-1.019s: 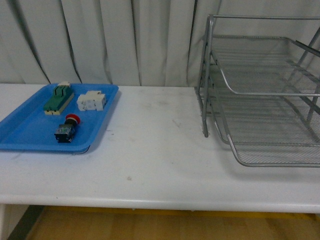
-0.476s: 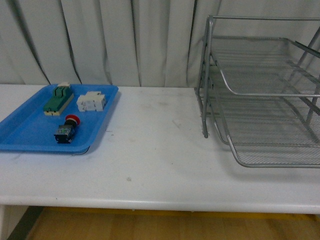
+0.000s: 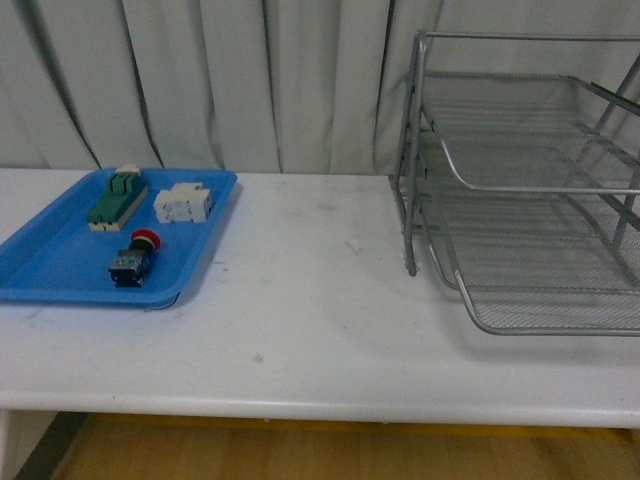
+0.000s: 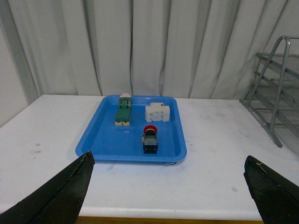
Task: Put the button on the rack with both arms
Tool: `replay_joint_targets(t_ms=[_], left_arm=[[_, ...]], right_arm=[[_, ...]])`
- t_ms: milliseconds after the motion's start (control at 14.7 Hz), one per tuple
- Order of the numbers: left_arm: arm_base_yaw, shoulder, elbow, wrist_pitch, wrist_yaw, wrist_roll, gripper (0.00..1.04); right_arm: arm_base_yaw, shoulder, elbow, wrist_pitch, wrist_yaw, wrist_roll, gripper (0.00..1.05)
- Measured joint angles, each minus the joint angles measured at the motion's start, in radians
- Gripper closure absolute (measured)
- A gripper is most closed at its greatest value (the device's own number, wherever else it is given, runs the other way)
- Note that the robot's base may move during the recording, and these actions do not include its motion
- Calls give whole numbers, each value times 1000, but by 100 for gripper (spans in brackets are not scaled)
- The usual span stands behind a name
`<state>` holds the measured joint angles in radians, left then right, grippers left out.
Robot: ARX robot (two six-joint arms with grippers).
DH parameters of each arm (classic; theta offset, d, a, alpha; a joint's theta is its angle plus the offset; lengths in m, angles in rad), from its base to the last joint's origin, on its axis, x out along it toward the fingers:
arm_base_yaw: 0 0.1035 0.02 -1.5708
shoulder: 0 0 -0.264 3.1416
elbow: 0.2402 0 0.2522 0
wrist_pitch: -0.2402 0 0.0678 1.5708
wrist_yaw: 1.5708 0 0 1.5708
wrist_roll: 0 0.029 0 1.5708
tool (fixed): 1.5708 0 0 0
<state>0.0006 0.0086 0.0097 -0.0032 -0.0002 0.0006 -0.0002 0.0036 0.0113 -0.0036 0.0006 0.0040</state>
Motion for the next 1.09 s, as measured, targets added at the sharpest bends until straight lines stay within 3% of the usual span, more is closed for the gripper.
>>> replay_joint_targets(t_ms=[68,136,204,272,408,476,612,816,1087], left_arm=[[0,0,0,0,0,0,7],[0,0,0,0,0,0,7],[-46,57,55,-161,-97,-81,7],[-62,309,174,-190,-219,-321,7],[48,608,200,127,-106,-324,7],[53,887,271,367,-83,-257,7],[48,1319,501,553,-42,-159,7],[-8,1828,874,385,-31,-71,7],[-14,2123,1226,219,-75,-19,7]], right_arm=[[0,0,0,0,0,0,8],[0,0,0,0,0,0,6],[0,0,0,0,0,0,7],[0,0,0,0,0,-2,6],[0,0,0,0,0,-1,6],[0,0,0,0,0,-2,6],[0,0,0,0,0,-2,6],[0,0,0,0,0,-1,6],[0,0,0,0,0,-1,6]])
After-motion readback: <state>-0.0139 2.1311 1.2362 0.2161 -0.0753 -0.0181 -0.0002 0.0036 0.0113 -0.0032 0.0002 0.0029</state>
